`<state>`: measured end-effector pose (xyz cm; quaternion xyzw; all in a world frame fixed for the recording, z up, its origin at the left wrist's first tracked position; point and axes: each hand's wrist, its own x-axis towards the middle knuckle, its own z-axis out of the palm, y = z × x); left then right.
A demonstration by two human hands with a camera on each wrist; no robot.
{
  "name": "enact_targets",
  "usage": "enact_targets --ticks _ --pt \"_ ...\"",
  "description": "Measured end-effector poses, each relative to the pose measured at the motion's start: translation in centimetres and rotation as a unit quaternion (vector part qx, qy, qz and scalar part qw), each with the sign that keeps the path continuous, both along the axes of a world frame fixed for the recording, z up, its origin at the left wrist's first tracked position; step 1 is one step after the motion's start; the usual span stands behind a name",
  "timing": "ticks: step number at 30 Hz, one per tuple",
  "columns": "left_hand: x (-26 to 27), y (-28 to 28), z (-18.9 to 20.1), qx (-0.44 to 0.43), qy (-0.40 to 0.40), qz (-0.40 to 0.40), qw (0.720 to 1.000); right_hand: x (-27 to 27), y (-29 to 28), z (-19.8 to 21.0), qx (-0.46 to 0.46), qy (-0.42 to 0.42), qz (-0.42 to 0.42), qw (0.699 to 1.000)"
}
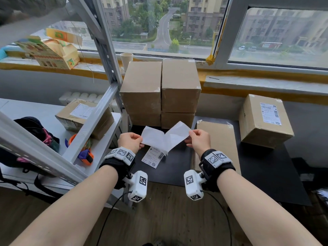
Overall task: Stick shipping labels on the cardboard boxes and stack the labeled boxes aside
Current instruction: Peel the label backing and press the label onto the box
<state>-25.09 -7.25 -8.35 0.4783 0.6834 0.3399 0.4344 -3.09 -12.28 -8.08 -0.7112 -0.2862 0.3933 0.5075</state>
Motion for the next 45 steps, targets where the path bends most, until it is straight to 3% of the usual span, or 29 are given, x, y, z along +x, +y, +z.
enact_targets --ticks 11,25,30,33,36,38,42,45 --pt "-0.6 0.4 -2.0 -0.008 0.03 0.009 0.999 2.4 -0.1 0.2 0.026 -0.134 -0.103 0.985" --pt "1.2 3.5 -7.6 -0.093 -0.053 -0.034 0.994 -1.4 2.8 -1.2 0.051 -0.119 0.068 0.989" --pt "1.7 5.1 -9.2 -0.096 0.009 -0.033 0.995 -1.9 3.5 -2.3 0.032 -0.124 0.093 0.987" --pt "1.6 5.5 -8.9 -0.088 0.091 -0.075 0.989 -1.9 3.7 -2.8 0.023 -0.135 0.095 0.986" --pt "1.4 5.8 -8.3 -0.083 0.107 -0.106 0.985 -2.0 3.5 -2.8 0.024 -0.146 0.106 0.983" --pt "1.7 6.1 -7.8 -0.08 0.079 -0.116 0.987 -2.0 3.3 -2.6 0.027 -0.156 0.116 0.981" --pt "3.5 6.2 -5.0 -0.136 -0.09 -0.132 0.978 -2.1 2.8 -2.0 0.04 -0.182 0.14 0.973" --pt "4.6 6.3 -2.9 -0.136 -0.125 -0.153 0.971 -1.9 1.9 -1.0 0.052 -0.2 0.156 0.966"
